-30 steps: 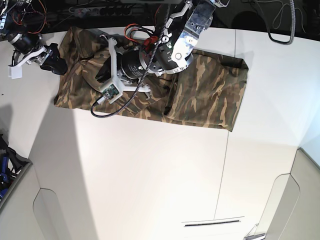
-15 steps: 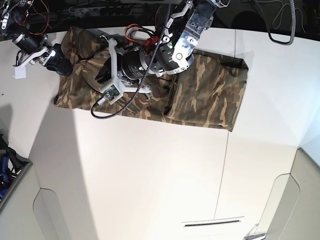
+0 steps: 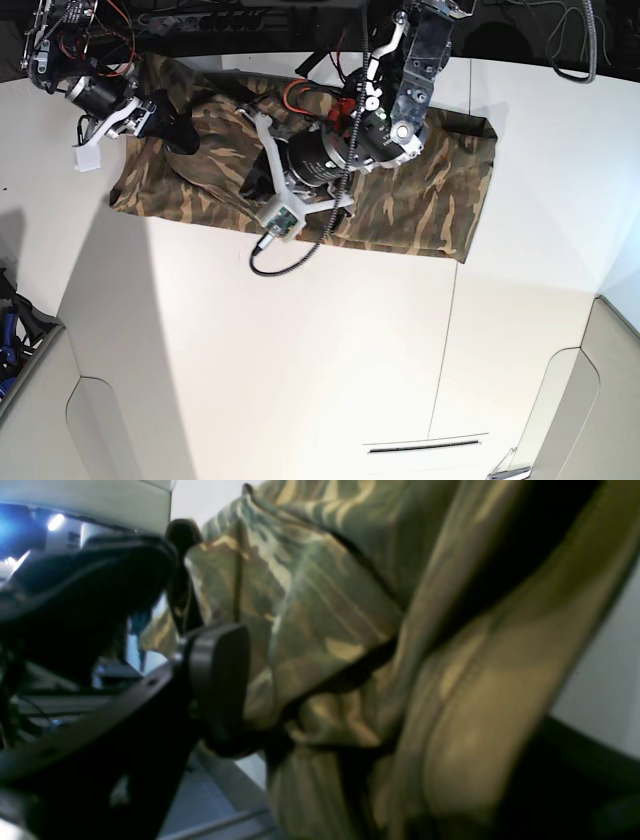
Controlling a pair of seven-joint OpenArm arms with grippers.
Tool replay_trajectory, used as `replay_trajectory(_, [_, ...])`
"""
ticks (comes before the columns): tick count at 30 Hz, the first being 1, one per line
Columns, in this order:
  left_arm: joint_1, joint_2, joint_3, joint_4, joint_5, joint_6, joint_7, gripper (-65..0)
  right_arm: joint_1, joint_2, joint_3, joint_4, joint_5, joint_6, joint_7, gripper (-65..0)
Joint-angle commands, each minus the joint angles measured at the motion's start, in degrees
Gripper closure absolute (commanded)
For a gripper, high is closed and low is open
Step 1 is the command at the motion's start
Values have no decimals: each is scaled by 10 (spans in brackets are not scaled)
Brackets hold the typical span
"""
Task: Fold the T-shirt properly
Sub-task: 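Open the left gripper and withdraw it from the folded shirt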
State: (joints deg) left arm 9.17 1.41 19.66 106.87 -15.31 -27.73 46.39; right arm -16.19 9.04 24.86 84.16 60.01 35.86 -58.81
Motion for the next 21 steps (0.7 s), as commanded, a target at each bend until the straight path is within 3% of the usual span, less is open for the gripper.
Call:
replay_trajectory(1, [-6, -3, -12, 12, -23, -15, -11, -54, 3, 3, -1, 3, -30, -5, -12, -446])
replay_trajectory(3, [-5, -17, -36, 12, -40, -22, -11, -54, 11, 3, -2, 3, -38, -5, -12, -367])
replay_trajectory(7, [-5, -47, -81, 12, -54, -22, -11, -54, 23, 3, -1, 3, -59, -5, -12, -18])
replay_trajectory(13, [-5, -83, -173, 18, -115, -35, 5, -54, 42, 17, 0, 3, -71, -5, -12, 0])
replay_trajectory(21, [6, -115, -330, 29, -199, -70, 38, -54, 64, 83, 36, 4, -73, -7, -12, 0])
